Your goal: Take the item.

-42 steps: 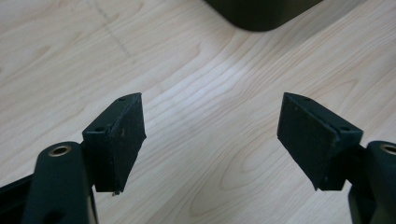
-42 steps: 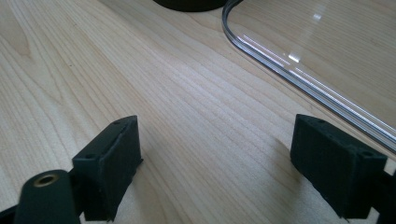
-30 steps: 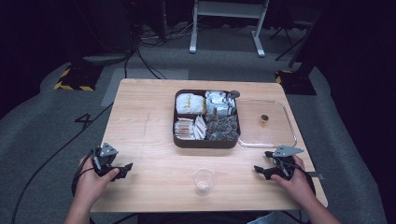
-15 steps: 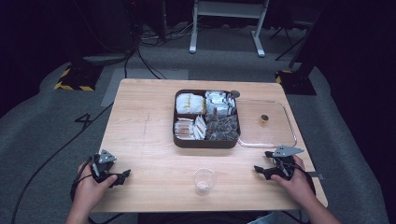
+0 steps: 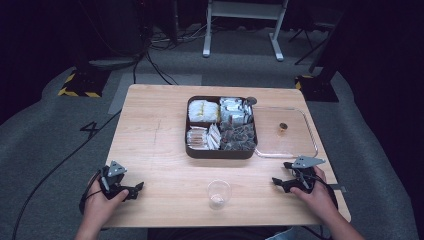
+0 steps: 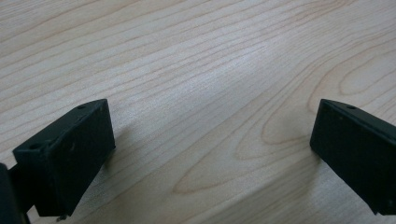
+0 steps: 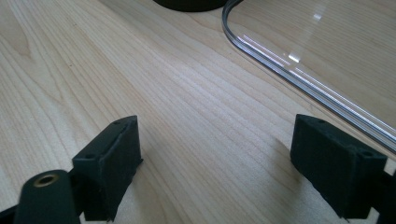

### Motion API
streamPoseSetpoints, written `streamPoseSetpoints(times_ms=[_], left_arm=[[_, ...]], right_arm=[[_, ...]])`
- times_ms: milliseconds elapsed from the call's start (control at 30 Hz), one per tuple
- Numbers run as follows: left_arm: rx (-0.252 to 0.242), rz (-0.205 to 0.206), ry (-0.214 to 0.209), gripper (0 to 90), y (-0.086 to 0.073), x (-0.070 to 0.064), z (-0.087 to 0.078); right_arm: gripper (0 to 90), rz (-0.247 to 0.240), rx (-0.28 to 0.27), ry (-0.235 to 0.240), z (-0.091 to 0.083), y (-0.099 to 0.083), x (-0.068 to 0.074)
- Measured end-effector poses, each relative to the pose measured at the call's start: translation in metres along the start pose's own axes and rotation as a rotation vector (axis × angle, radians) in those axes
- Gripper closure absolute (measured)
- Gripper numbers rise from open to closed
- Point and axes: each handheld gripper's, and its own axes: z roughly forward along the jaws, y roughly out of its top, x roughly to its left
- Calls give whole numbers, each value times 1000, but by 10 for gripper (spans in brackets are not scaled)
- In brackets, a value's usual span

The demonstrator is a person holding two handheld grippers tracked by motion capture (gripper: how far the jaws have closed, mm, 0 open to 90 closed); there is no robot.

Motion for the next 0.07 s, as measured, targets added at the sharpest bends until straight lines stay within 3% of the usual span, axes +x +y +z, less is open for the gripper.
streamPoseSetpoints(times_ms=[67], left_arm=[[0, 0, 0, 1, 0, 0, 0]], right_arm=[[164, 0, 0, 0, 0, 0, 0]])
